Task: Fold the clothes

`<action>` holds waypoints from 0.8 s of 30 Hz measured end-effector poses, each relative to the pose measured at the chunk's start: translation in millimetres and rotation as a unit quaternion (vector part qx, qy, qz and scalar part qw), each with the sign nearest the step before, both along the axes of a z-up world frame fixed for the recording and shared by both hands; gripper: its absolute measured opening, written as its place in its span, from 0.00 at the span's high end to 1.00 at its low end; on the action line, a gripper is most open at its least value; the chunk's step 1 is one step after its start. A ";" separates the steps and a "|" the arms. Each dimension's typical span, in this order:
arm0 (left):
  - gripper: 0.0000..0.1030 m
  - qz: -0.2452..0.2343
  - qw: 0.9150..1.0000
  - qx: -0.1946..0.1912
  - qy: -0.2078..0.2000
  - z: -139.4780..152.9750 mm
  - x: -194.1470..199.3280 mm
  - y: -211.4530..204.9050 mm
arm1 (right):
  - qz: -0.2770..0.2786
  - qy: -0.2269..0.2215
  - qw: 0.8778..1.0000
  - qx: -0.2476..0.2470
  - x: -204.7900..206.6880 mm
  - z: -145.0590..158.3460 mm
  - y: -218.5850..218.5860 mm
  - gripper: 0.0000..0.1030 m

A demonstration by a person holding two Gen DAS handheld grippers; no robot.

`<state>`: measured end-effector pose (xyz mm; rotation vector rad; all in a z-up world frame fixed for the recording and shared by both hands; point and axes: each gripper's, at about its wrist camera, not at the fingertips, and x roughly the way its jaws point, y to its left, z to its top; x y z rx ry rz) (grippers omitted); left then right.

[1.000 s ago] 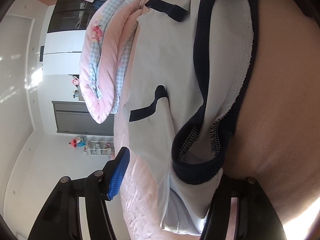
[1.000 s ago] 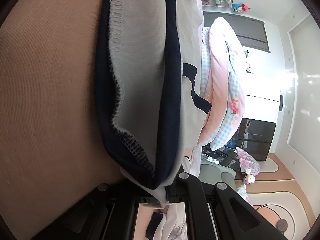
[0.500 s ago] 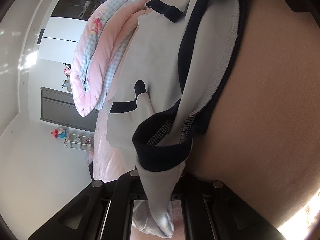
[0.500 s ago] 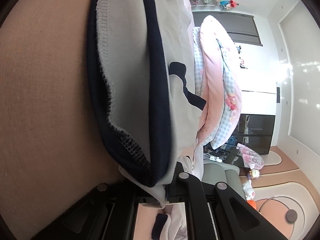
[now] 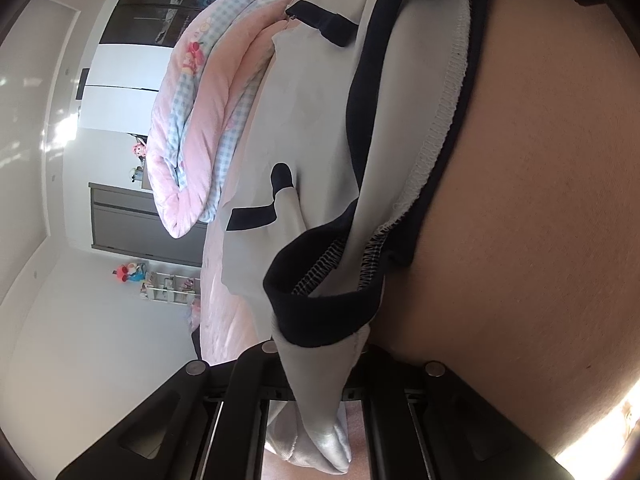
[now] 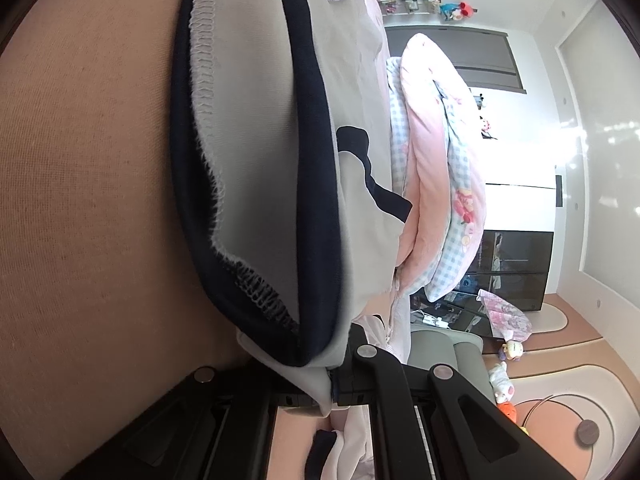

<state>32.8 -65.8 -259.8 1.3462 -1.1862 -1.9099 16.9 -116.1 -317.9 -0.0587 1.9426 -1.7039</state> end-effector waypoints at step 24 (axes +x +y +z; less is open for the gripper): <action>0.98 -0.012 0.998 0.053 0.014 54.2 22.0 6.4 | 0.073 0.007 0.996 0.046 48.7 33.5 33.5 0.98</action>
